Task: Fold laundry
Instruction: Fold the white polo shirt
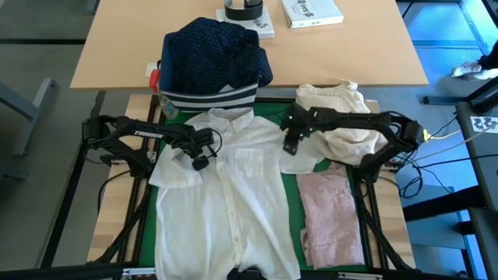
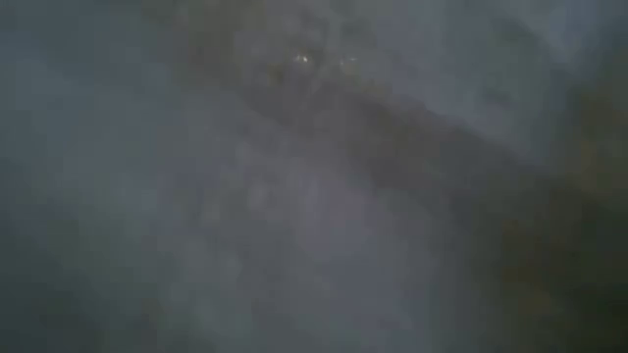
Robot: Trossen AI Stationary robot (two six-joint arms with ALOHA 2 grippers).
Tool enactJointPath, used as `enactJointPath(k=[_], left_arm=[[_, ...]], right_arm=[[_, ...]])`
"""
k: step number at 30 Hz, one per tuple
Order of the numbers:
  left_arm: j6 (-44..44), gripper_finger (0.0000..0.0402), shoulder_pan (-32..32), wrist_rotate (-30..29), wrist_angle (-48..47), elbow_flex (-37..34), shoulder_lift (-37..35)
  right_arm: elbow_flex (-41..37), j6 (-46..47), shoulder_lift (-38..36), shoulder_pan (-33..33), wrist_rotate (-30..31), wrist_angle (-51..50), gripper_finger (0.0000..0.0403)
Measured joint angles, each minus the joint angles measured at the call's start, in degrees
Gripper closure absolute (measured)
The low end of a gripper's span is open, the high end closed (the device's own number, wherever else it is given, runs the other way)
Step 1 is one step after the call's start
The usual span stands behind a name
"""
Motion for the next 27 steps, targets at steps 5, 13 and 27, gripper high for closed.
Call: enactJointPath(k=[5,13,27], left_arm=[[0.00,0.0401,0.00,1.47,0.02,0.04,-0.14],[-0.17,0.0401,0.00,5.02,-0.04,0.11,-0.21],[-0.16,0.0401,0.00,13.99,-4.26,0.73,-0.15]], right_arm=[[-1.50,0.97,0.95,5.53,-1.61,-0.42,0.0247],[-7.85,5.66,0.92,13.61,4.03,1.40,0.0247],[-8.02,8.57,-1.00,18.21,-2.44,-12.48,0.0247]])
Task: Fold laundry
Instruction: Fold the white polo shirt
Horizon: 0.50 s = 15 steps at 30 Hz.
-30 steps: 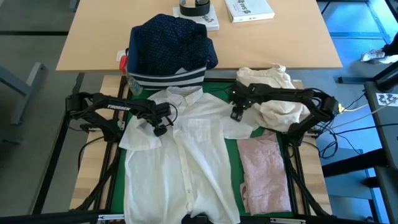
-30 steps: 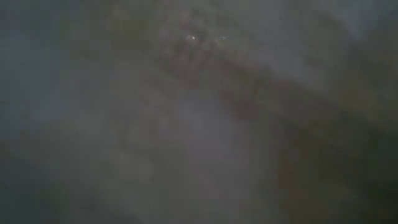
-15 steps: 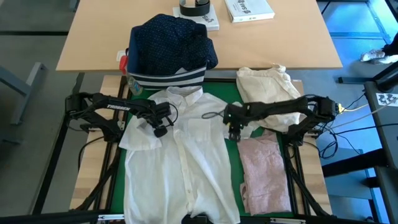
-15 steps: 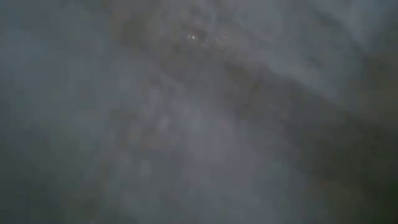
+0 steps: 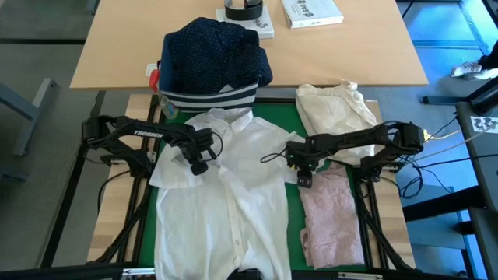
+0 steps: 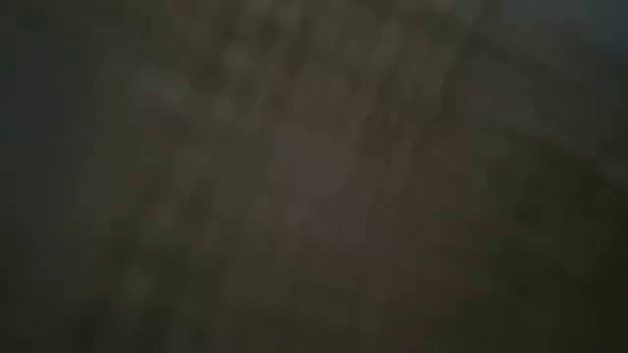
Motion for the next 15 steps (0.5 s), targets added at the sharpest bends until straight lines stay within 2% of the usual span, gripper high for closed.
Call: enactJointPath(k=[4,10,12,15], left_arm=[[0.24,0.0401,-0.04,0.02,-6.26,3.25,-0.34],[0.44,0.0401,-0.04,-2.61,-7.94,8.83,-6.82],[0.36,0.0401,-0.03,-5.89,-6.90,9.31,-9.56],[0.11,0.0401,0.16,-14.22,-5.45,8.56,-11.65]], right_arm=[[4.64,-0.54,-2.01,-0.15,4.78,1.64,0.0247],[6.87,-1.04,-2.47,-1.59,15.43,10.23,0.0247],[6.81,0.75,-2.00,-3.08,16.48,13.70,0.0247],[6.81,5.17,-0.73,-5.56,17.58,20.07,0.0247]])
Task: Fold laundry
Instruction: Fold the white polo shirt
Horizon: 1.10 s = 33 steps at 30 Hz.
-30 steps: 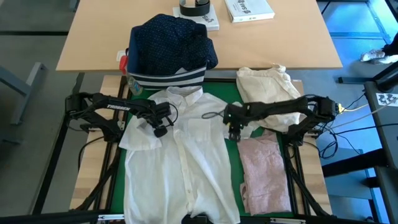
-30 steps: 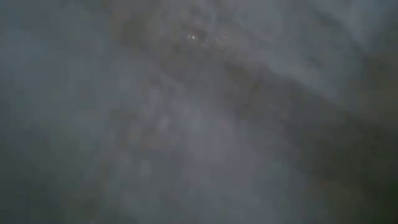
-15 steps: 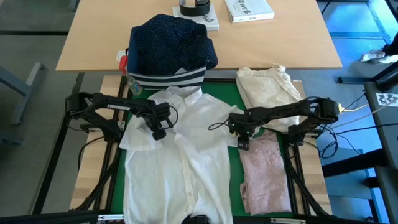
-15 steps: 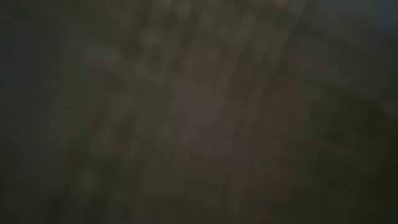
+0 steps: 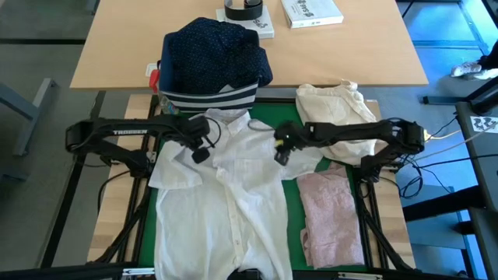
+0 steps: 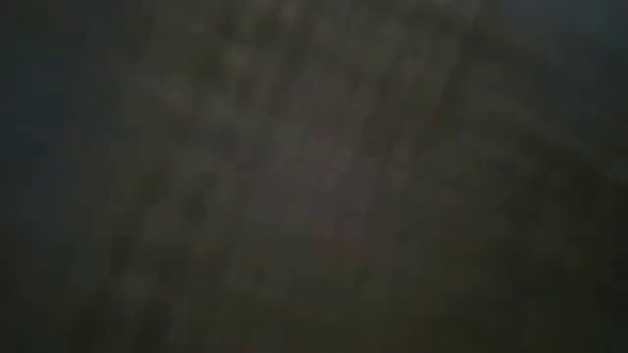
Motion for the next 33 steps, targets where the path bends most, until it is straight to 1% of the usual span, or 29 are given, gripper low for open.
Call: enactJointPath(k=[2,3,7,10,15,19,21,23,25,28,30,33], left_arm=[[0.02,0.0401,0.68,-3.38,2.03,-1.18,-0.53],[0.00,0.0401,1.18,-3.84,3.47,-2.12,-0.61],[-1.60,0.0401,3.54,-2.68,10.10,-7.59,-0.47],[-4.25,0.0401,5.39,-2.67,14.80,-12.21,-0.45],[-5.70,0.0401,8.04,-3.36,19.93,-19.05,-0.45],[-9.23,0.0401,11.00,-7.62,22.32,-22.32,-0.61],[-10.79,0.0401,12.50,-9.71,22.67,-22.95,-0.61],[-11.19,0.0401,13.76,-10.03,23.01,-22.95,-0.59],[-10.44,0.0401,14.58,-9.44,23.56,-22.65,-0.53],[-7.83,0.0401,15.04,-6.83,23.42,-21.22,-0.48],[-6.64,0.0401,15.04,-4.29,21.81,-19.50,-0.63],[-5.15,0.0401,14.79,-0.52,18.44,-15.96,-1.95]], right_arm=[[0.04,3.11,1.44,-1.65,0.11,4.80,0.0247],[0.04,4.45,2.44,-2.36,0.10,6.93,0.0247],[0.04,8.29,7.19,-4.26,-0.39,13.60,0.0247],[0.04,8.80,11.03,-5.20,-0.37,14.70,0.0247],[0.21,9.65,16.92,-6.17,0.82,15.83,0.0247],[0.50,9.40,19.13,-7.95,4.71,16.92,0.0247],[0.35,9.42,19.17,-9.58,6.28,17.50,0.0247],[0.34,8.96,19.10,-11.43,6.69,19.33,0.0247],[1.08,6.50,19.06,-13.19,6.57,19.23,0.0247],[3.69,2.07,19.28,-15.68,4.98,16.57,0.0247],[6.56,-0.09,19.18,-16.69,2.39,13.01,0.0247],[11.15,-2.45,18.26,-16.77,0.80,6.12,0.0247]])
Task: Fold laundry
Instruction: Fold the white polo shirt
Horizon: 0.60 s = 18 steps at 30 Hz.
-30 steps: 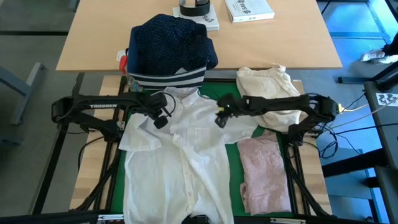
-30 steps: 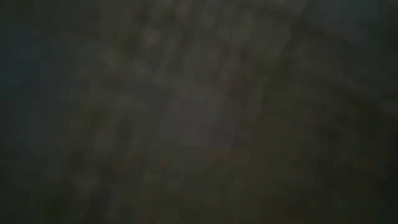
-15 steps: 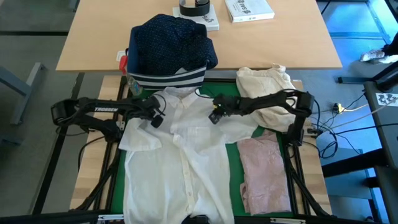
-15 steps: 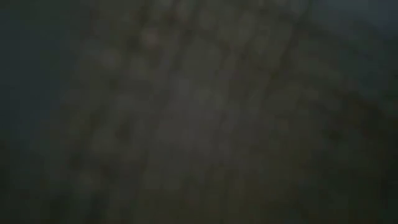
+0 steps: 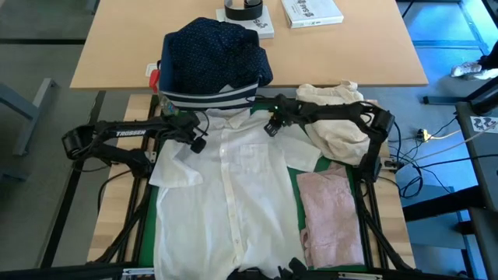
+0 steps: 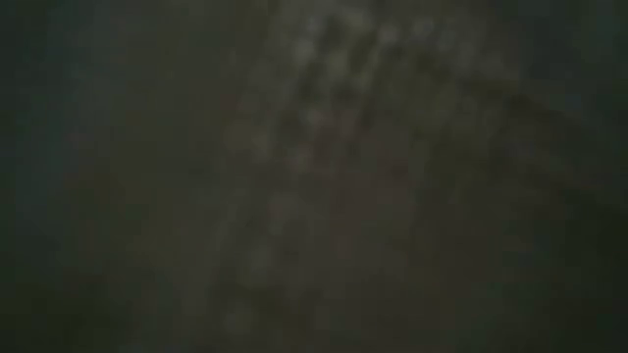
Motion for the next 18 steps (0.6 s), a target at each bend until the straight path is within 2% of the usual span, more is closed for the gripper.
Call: enactJointPath(k=[5,10,15,18], left_arm=[[2.24,0.0401,-2.46,5.26,-8.03,7.85,-4.56],[0.89,0.0394,-5.32,16.03,-16.19,13.18,-8.27],[-4.36,0.0337,-9.23,27.08,-26.00,14.02,-9.01],[-6.89,0.0297,-13.66,30.92,-33.43,13.98,-8.77]], right_arm=[[5.42,-4.00,-4.90,3.17,-3.04,-9.00,0.0247],[5.85,-4.50,-11.69,9.85,-6.37,-9.85,0.0247],[5.85,-4.04,-13.76,17.50,-6.40,-9.47,0.0247],[5.35,-4.33,-13.53,21.19,-5.44,-8.89,0.0247]])
